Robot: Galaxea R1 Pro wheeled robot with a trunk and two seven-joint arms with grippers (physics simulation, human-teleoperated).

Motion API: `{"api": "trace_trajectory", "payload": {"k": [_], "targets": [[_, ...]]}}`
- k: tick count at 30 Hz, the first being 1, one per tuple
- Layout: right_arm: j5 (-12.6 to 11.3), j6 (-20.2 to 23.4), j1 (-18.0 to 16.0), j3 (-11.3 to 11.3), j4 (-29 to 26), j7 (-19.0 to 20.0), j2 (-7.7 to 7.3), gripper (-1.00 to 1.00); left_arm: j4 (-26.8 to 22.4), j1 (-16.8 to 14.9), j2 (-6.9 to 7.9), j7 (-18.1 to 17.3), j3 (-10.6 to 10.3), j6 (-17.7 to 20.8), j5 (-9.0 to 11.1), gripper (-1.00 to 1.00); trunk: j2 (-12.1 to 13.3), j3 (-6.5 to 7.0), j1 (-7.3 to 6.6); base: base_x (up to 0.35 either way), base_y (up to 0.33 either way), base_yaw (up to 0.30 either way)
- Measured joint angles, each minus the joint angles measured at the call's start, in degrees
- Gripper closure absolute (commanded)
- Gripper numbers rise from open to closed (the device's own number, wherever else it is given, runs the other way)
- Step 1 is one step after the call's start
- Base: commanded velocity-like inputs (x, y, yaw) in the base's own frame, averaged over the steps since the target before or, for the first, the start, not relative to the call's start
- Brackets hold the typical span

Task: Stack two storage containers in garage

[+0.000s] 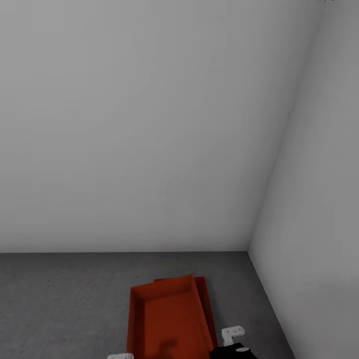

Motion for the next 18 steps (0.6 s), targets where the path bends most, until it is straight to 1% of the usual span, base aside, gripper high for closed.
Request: {"api": "trace_trajectory", "payload": {"k": [4,9,18], "targets": [[0.0,0.0,0.2,0.0,0.1,0.0,-0.01,-1.00,0.0,0.3,0.00,0.1,0.0,0.0,0.0,-1.00,1.6,0.72,-0.88,0.000,0.000,0.000],[0.0,0.0,1.2,0.0,0.0,0.0,0.00,-1.00,0.0,0.4,0.00,0.2,0.0,0.0,0.0,-1.00,3.6,1.62,-1.98,0.000,0.000,0.000],[0.1,-0.1,1.6,0.0,0.0,0.0,0.00,-1.00,0.0,0.9,0.00,0.2,0.1,0.0,0.0,-1.00,7.2,3.24,-3.96,0.000,0.000,0.000]]}}
